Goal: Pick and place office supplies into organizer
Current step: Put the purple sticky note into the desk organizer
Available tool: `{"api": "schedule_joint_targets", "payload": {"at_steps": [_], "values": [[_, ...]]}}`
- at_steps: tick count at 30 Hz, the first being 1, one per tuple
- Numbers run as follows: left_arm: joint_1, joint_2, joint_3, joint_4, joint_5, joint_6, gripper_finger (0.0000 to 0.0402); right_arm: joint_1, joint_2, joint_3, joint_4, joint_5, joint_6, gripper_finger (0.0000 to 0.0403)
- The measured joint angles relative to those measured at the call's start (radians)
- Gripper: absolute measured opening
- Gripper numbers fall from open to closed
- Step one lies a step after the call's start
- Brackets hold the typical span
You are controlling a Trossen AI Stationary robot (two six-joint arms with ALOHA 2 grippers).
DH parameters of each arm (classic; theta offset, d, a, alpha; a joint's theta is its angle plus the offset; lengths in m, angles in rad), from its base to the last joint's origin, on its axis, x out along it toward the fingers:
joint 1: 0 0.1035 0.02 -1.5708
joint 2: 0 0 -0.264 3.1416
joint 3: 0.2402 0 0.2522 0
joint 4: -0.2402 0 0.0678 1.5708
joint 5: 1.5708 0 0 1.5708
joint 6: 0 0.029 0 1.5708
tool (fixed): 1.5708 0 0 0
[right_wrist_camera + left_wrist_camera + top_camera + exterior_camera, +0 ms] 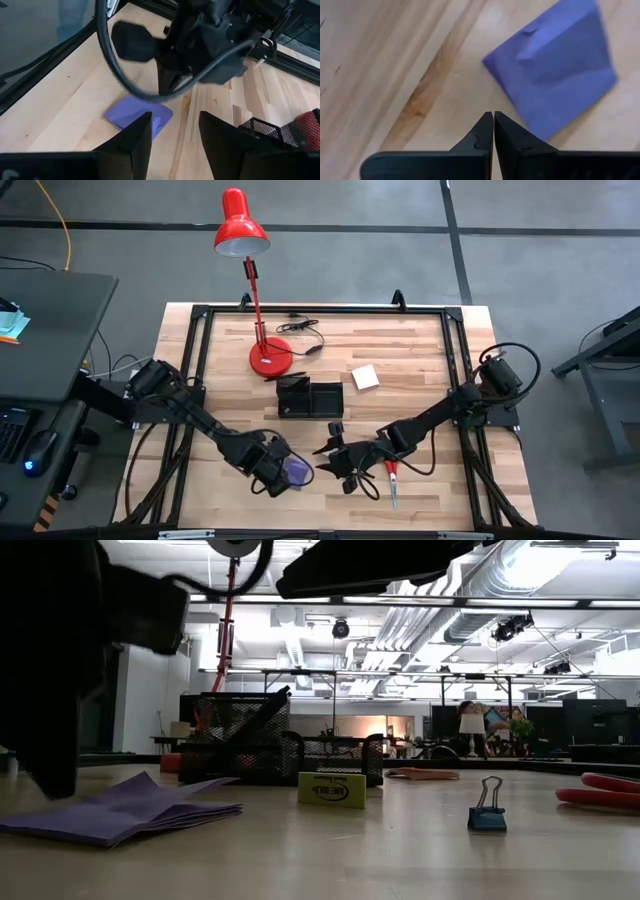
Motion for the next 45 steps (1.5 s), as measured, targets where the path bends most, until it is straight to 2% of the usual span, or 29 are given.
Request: {"api": "schedule_joint_targets", "payload": {"at_steps": [12, 22, 30, 37, 41, 45], "values": [[0.009, 0.015, 0.001, 0.122, -0.024, 0.019, 0.0000, 0.003, 0.000, 0.000, -0.004, 0.001, 0.004, 0.0154], [0.038, 0.058, 0.002, 0.245, 0.019, 0.036, 0.0000, 0.009, 0.000, 0.000, -0.031, -0.001, 0.007, 0.0154], [0.052, 0.059, 0.014, 0.290, 0.016, 0.039, 0.0000, 0.011, 0.001, 0.000, -0.149, -0.097, 0.005, 0.0154], [0.071, 0.059, 0.015, 0.336, 0.014, 0.059, 0.0000, 0.006, 0.063, 0.000, -0.107, -0.174, -0.002, 0.0154], [0.070, 0.042, 0.072, 0.232, 0.009, 0.086, 0.0000, 0.009, 0.085, 0.000, -0.026, -0.137, -0.061, 0.0154], [0.069, 0.039, 0.167, 0.018, 0.035, 0.149, 0.0000, -0.001, 0.104, 0.001, -0.018, -0.139, -0.110, 0.0154]]}}
